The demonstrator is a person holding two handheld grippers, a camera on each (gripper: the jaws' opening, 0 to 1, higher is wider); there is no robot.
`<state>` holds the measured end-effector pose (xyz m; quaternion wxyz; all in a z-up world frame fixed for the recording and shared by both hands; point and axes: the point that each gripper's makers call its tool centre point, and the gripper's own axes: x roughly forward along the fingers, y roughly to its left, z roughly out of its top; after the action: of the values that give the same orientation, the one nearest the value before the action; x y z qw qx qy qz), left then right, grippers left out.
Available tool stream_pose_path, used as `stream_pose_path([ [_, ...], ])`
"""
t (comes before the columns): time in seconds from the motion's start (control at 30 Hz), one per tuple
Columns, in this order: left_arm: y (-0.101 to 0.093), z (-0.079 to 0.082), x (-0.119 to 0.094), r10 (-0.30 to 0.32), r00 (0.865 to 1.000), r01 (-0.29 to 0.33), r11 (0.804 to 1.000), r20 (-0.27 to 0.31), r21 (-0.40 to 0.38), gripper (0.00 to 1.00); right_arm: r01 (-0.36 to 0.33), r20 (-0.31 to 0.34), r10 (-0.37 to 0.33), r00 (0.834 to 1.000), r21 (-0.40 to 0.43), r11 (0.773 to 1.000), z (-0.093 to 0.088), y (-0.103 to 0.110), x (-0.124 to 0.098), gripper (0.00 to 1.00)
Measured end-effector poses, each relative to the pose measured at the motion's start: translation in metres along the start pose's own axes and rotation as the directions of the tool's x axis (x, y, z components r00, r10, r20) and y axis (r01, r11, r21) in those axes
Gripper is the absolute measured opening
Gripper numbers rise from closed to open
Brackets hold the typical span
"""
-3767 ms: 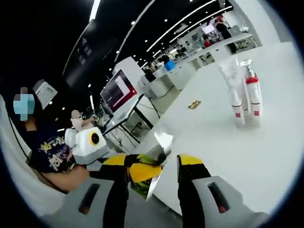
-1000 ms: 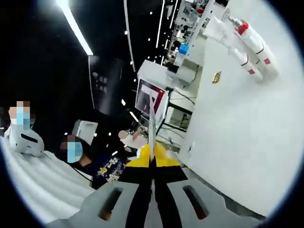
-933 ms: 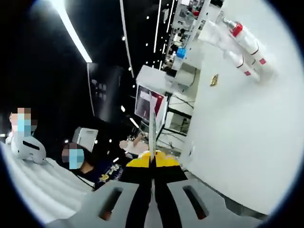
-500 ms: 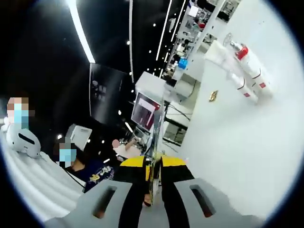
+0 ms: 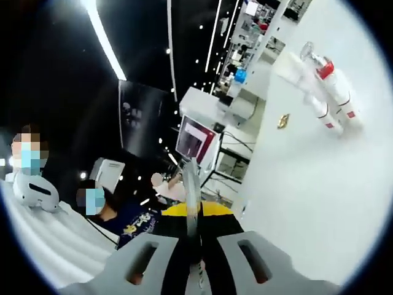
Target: Arrange the skincare products in the storage area until every visible bottle or jar stands upright without overlapping.
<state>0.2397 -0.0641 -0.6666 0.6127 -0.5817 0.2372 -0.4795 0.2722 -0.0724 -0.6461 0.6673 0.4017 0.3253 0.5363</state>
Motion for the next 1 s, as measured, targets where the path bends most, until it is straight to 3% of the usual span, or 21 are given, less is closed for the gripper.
stream_pose_path([
  [0.17, -0.005, 0.001, -0.003, -0.023, 1.0, 0.023, 0.999, 0.001, 0.023, 0.03, -0.024, 0.029, 0.022, 0.999, 0.052, 0.998, -0.002, 0.001, 0.001, 0.01],
  [0.4, -0.007, 0.014, -0.009, -0.058, 0.996, 0.061, 0.997, 0.067, -0.052, 0.02, -0.036, 0.022, 0.034, 0.999, 0.075, 0.997, -0.005, 0.003, 0.003, 0.01],
  [0.57, -0.004, 0.015, -0.009, -0.032, 0.997, 0.036, 0.998, 0.074, -0.056, 0.01, -0.002, 0.036, 0.001, 0.999, 0.012, 1.0, -0.005, 0.0, 0.004, 0.02],
  [0.63, -0.002, 0.016, -0.009, -0.022, 0.997, 0.027, 0.998, 0.08, -0.059, 0.0, 0.022, 0.081, -0.023, 0.996, 0.01, 1.0, 0.001, -0.005, 0.003, 0.04],
  [0.7, -0.001, 0.018, -0.011, -0.013, 0.996, 0.018, 0.999, 0.089, -0.052, 0.0, -0.016, 0.212, 0.0, 0.977, 0.076, 0.997, 0.023, -0.006, -0.004, 0.06],
  [0.77, -0.002, 0.02, -0.011, -0.021, 0.995, 0.027, 0.998, 0.1, -0.06, 0.01, -0.063, 0.298, 0.012, 0.955, 0.162, 0.985, 0.037, -0.009, -0.015, 0.02],
  [0.8, -0.002, 0.017, -0.009, -0.018, 0.996, 0.023, 0.998, 0.086, -0.059, 0.01, -0.048, 0.243, 0.01, 0.97, 0.149, 0.988, 0.026, -0.011, -0.014, 0.01],
  [0.93, 0.006, 0.014, -0.004, 0.003, 0.997, 0.005, 0.995, 0.083, -0.101, 0.04, -0.04, 0.27, 0.002, 0.963, 0.134, 0.99, 0.026, -0.01, -0.02, 0.0],
  [0.97, 0.006, 0.013, -0.002, 0.0, 0.996, 0.009, 0.994, 0.084, -0.107, 0.06, -0.045, 0.292, -0.004, 0.956, 0.161, 0.986, 0.029, -0.011, -0.022, 0.0],
  [1.0, 0.005, 0.011, -0.001, -0.006, 0.997, 0.014, 0.994, 0.075, -0.11, 0.1, -0.061, 0.363, -0.01, 0.932, 0.183, 0.981, 0.041, -0.014, -0.027, 0.0],
])
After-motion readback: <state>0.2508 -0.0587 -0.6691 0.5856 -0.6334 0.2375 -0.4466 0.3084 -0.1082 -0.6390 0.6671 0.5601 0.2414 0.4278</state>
